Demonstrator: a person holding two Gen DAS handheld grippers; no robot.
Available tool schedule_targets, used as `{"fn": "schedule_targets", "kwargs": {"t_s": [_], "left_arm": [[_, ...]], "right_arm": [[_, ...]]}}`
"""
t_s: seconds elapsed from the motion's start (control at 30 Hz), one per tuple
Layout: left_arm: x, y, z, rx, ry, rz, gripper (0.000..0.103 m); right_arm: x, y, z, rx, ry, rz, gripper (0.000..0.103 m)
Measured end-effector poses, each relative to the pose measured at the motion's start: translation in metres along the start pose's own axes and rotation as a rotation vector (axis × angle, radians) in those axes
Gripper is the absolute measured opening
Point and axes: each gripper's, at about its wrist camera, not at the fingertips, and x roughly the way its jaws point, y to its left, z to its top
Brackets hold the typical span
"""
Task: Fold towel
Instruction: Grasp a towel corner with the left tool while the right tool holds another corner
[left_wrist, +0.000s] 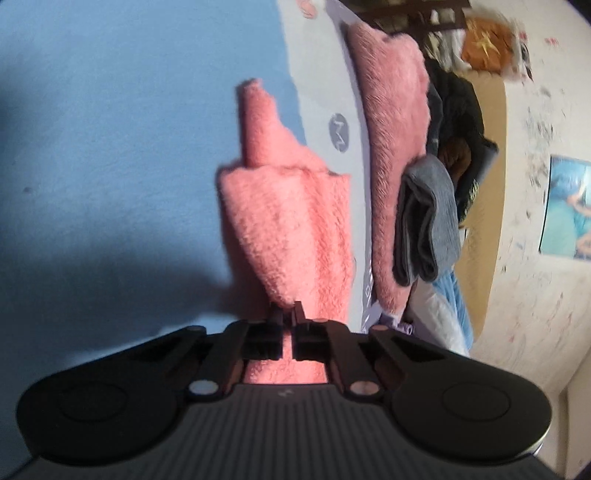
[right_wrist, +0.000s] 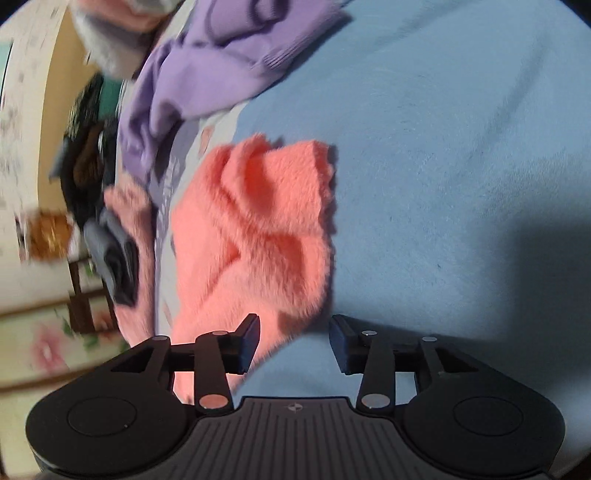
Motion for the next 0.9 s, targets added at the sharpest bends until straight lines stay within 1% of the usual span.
{"fn": "schedule_targets", "kwargs": {"t_s": [0.07, 0.1, 0.13, 0.17, 0.3, 0.43, 0.53, 0.6, 0.67, 0.8, 0.9], "left_arm": [[-0.002, -0.003, -0.001, 0.026, -0.002, 0.003, 0.003], [-0.004, -0.004, -0.002, 0.035, -0.004, 0.005, 0.003], [-0.003, -0.005, -0.001, 0.036, -0.006, 0.004, 0.003], [-0.002, -0.007, 0.0, 0.037, -0.008, 0.003, 0.003], [-0.002, -0.012, 0.002, 0.054, -0.01, -0.004, 0.003], [-0.016, -0.021, -0.003, 0.067, -0.008, -0.052, 0.003], [-0.025, -0.04, -0.006, 0.068, -0.015, -0.077, 0.003], [-0.04, -0.056, -0.008, 0.071, -0.024, -0.101, 0.003], [-0.06, -0.079, -0.008, 0.075, -0.041, -0.153, 0.003], [-0.093, -0.126, 0.008, 0.093, -0.069, -0.213, 0.003], [-0.107, -0.164, 0.022, 0.104, -0.076, -0.248, 0.003]], "right_arm": [[-0.005, 0.007, 0.001, -0.003, -0.005, 0.028, 0.039], [-0.008, 0.012, 0.001, -0.01, -0.005, 0.042, 0.03], [-0.011, 0.017, 0.002, -0.017, -0.005, 0.056, 0.007], [-0.014, 0.022, 0.002, -0.024, -0.006, 0.069, 0.004], [-0.027, 0.042, 0.003, -0.053, -0.006, 0.124, 0.004], [-0.04, 0.062, 0.005, -0.082, -0.007, 0.179, 0.004], [-0.049, 0.076, 0.006, -0.104, -0.008, 0.221, 0.004], [-0.064, 0.104, 0.007, -0.158, -0.011, 0.256, 0.004], [-0.08, 0.137, 0.009, -0.216, -0.024, 0.306, 0.004], [-0.112, 0.205, 0.012, -0.33, -0.048, 0.407, 0.004], [-0.12, 0.244, 0.018, -0.342, -0.052, 0.456, 0.003]]}}
